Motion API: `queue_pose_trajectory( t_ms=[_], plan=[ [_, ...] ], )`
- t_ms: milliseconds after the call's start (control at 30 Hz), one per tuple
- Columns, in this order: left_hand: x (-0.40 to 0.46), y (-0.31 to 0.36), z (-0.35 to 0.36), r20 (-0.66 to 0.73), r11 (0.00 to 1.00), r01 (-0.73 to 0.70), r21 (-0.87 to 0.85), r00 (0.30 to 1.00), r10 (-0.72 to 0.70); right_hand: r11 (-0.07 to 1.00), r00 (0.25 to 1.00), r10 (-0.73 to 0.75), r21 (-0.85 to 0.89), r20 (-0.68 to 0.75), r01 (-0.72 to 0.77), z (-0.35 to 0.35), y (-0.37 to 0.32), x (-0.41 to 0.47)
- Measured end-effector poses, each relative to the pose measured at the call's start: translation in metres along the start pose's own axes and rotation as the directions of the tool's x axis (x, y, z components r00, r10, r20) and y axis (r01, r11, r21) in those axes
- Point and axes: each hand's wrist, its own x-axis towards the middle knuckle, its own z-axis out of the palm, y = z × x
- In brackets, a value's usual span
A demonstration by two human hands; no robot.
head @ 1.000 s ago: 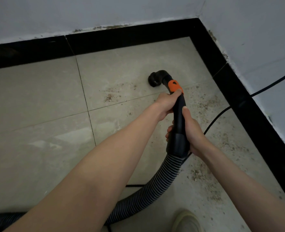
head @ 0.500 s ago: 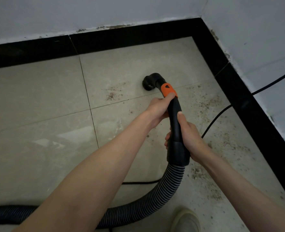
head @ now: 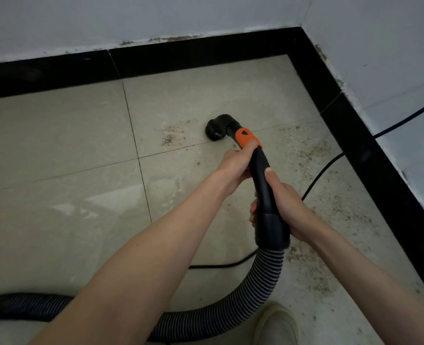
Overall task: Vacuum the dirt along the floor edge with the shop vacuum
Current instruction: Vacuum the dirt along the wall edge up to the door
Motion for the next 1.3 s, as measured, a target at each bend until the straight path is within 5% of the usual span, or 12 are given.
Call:
queue_pose_trajectory(
  t_ms=[500,1300],
  plan=[
    [-0.021,-0.003,-0.039,-0.173,0.994,-0.029,-0.109,0.985,0.009,0.999,0.989,0.017,-0.044,0.150,-0.011,0.032,-0.007,-0.003],
    [-0.039,0.015,-0.115,-0.322,0.950,-0.184,-0.254,0.942,0.096,0.943,0.939,-0.088,-0.276,0.334,0.186,0.093,-0.038,0.022]
  ],
)
